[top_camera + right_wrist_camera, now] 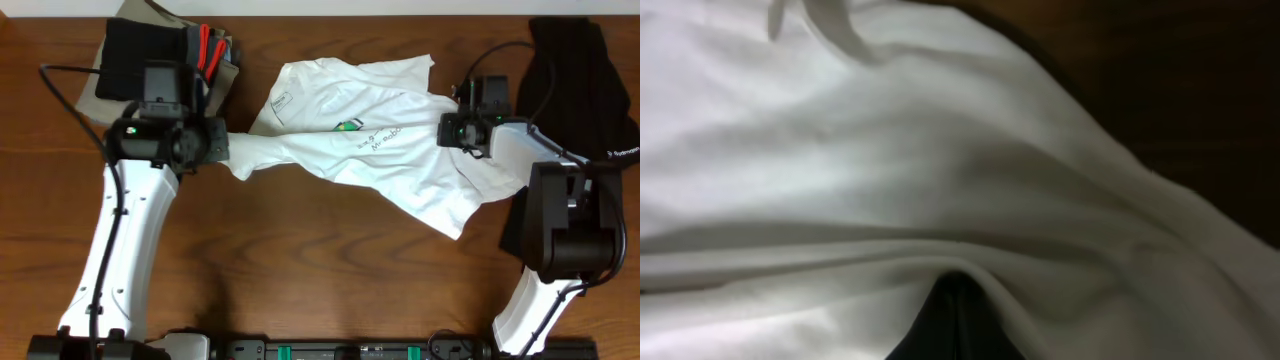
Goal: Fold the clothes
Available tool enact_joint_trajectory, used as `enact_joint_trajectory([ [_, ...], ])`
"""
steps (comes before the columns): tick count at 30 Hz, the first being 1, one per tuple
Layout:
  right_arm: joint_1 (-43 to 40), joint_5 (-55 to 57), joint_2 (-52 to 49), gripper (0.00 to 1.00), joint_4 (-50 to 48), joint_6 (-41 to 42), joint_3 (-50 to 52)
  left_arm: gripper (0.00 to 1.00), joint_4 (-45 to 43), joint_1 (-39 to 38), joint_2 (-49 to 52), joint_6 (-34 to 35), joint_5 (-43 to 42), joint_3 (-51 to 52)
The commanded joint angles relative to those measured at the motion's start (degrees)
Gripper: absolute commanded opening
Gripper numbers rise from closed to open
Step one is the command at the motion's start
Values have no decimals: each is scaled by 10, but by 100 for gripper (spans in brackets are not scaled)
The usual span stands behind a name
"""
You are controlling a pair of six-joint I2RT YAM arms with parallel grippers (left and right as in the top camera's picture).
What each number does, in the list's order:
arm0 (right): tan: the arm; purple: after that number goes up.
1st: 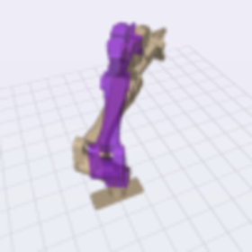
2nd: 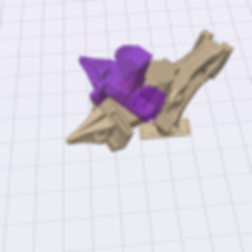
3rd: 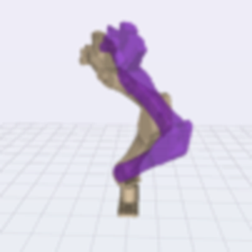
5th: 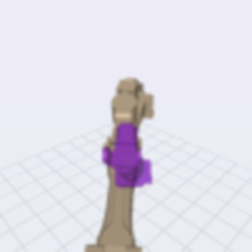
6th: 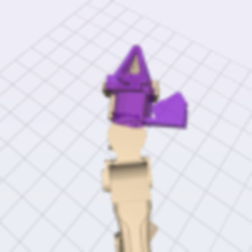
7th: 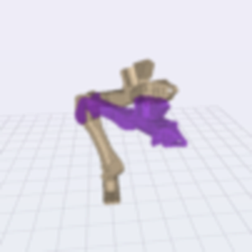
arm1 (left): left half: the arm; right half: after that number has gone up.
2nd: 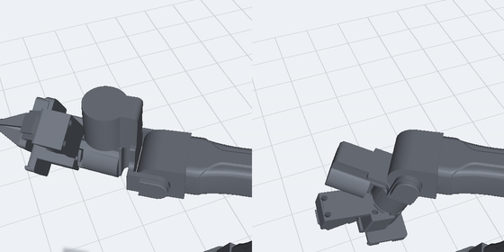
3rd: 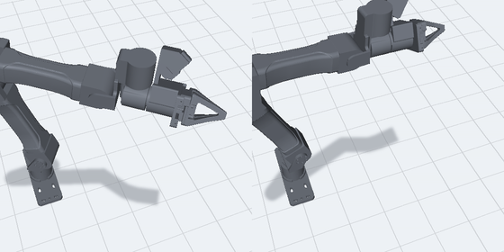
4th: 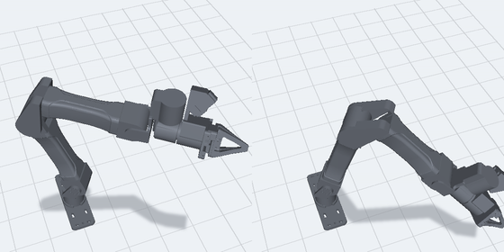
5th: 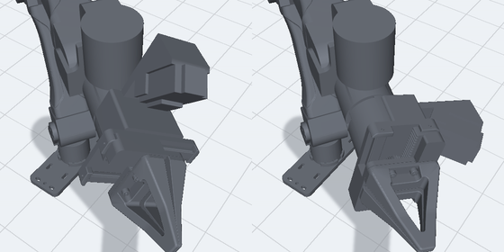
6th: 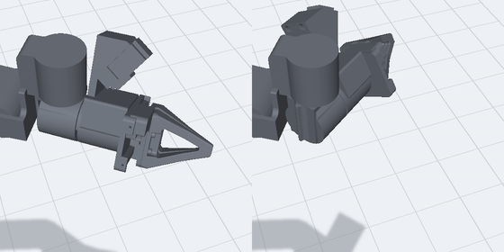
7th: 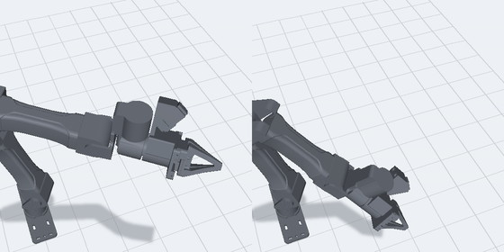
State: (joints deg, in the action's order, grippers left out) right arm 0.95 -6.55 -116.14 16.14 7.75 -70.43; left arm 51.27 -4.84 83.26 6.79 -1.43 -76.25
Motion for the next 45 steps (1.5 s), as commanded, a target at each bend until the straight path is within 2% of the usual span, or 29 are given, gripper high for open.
enact_joint_trajectory([
  [1, -6, 1, -19, 1, 60, -25, -79, 6, 0, -23, 11, 11, -7, 11],
  [5, -5, -29, -18, 2, 232, -29, -218, 7, -5, -43, 25, 10, -7, 11],
  [9, -5, -88, -18, 40, 421, -56, -330, 6, -14, -44, 27, 10, -6, 11],
  [10, -5, -89, -18, 44, 469, -56, -350, 6, -16, -44, 27, 10, -4, 11],
  [14, -1, -94, -11, 46, 589, -57, -370, 6, -23, -43, 27, 10, 27, 11],
  [20, 19, -93, -9, 38, 675, -59, -366, 6, -40, -43, 30, 16, 40, 11],
  [24, 45, -55, 21, 35, 686, -37, -349, 6, -45, -43, 40, 26, 40, 11],
  [29, 94, 47, 97, 39, 673, 39, -279, 6, -47, -43, 61, 26, 40, 11],
  [36, 139, 55, 224, 42, 574, 120, -54, 6, -64, -43, 81, 26, 40, 11],
  [38, 145, 55, 250, 41, 534, 144, 15, 6, -71, -43, 82, 26, 40, 11],
  [45, 148, 72, 271, 31, 438, 217, 139, 6, -81, -43, 82, 26, 40, 11],
])
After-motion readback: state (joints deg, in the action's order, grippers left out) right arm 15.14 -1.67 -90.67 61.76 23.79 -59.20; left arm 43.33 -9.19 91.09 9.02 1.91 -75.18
